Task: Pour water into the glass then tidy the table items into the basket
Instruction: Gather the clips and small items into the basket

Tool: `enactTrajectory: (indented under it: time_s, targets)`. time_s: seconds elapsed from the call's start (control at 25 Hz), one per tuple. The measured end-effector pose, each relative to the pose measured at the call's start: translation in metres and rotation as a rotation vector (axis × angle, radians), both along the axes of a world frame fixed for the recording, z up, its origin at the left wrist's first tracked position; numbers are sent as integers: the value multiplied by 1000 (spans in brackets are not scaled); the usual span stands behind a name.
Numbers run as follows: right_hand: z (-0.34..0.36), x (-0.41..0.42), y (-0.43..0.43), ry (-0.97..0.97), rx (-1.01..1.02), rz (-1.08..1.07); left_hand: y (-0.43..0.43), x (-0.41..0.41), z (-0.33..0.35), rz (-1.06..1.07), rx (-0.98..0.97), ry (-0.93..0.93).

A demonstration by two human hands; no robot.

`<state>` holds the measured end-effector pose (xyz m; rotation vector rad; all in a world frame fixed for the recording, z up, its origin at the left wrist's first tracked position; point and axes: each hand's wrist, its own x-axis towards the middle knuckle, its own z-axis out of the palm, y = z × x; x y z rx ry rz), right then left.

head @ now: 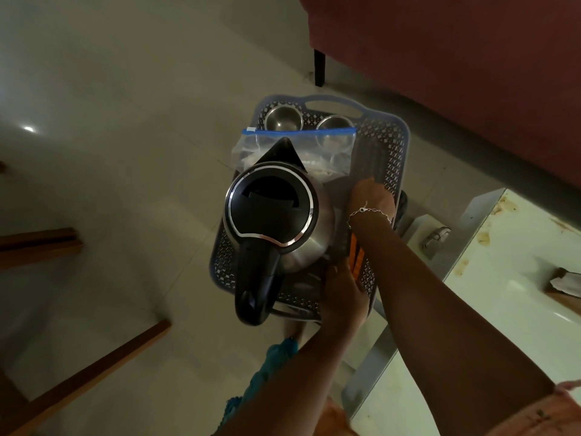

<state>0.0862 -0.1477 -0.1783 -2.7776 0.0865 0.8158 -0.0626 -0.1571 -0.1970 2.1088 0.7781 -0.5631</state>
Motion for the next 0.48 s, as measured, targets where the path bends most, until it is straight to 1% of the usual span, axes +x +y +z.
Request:
enactTrajectory:
  time_s: [0.16, 0.24, 0.28, 0.36, 0.48]
  targets:
    - [7, 1, -4, 31, -1, 14, 1, -1, -3, -8, -35, -34]
    - [15, 3, -7, 7, 27, 24, 0, -2, -3, -26, -17, -74]
    - [21, 5, -10, -30, 64, 5, 1, -2, -4, -20, -1, -95]
    - [29, 13, -19, -164, 161, -51, 1, 2, -6, -15, 27, -95]
    - [38, 23, -39, -329, 308, -64, 0, 5, -3, -78, 83, -62]
